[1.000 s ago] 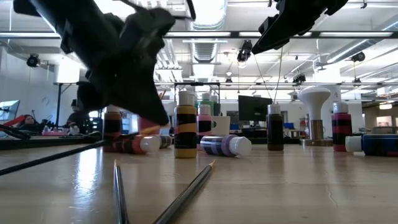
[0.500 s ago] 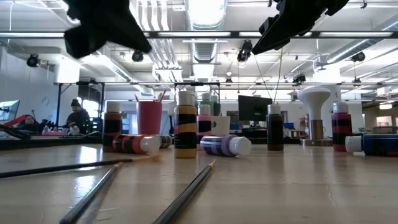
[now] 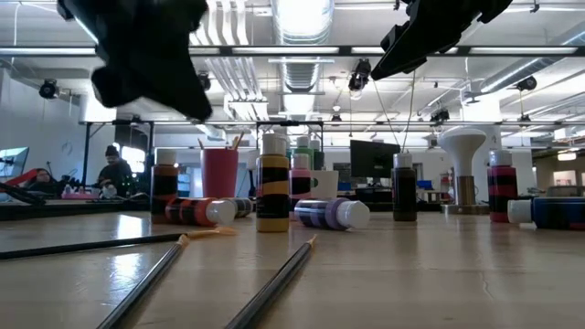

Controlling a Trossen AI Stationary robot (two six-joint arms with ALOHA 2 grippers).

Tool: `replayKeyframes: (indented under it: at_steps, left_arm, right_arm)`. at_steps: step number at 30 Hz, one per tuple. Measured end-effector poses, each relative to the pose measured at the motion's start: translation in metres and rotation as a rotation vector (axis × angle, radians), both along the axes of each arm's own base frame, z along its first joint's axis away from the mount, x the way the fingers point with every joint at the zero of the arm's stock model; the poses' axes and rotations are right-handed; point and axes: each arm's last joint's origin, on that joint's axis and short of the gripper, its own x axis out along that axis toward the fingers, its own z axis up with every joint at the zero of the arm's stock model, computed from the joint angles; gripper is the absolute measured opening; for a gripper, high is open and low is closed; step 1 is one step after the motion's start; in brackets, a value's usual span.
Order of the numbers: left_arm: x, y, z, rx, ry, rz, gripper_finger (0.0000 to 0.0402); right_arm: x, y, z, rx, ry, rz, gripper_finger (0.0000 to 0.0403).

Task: Pick & Place Paint Supplies
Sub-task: Put the gold paint brush into the pink cup

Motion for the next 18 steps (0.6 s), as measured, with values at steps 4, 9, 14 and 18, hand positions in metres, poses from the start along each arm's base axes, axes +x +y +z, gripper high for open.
replayKeyframes:
  at_steps: [4, 9, 14, 18]
  left_arm:
    - [0.014, 0.007, -0.023, -0.015, 0.094, 0.017, 0.0102]
    - [0.028, 0.02, -0.041, -0.067, 0.176, 0.042, 0.0172]
    - [0.037, 0.022, -0.049, -0.116, 0.181, 0.028, 0.0219]
    - [0.039, 0.021, -0.054, -0.114, 0.185, 0.026, 0.0231]
  right_arm:
    - [0.0, 0.0, 0.0, -0.008, -0.002, -0.011, 0.0156]
    - [0.0, 0.0, 0.0, -0.009, -0.002, -0.012, 0.0169]
    - [0.0, 0.0, 0.0, -0.009, -0.001, -0.011, 0.0177]
    - [0.0, 0.0, 0.0, -0.009, -0.001, -0.011, 0.0177]
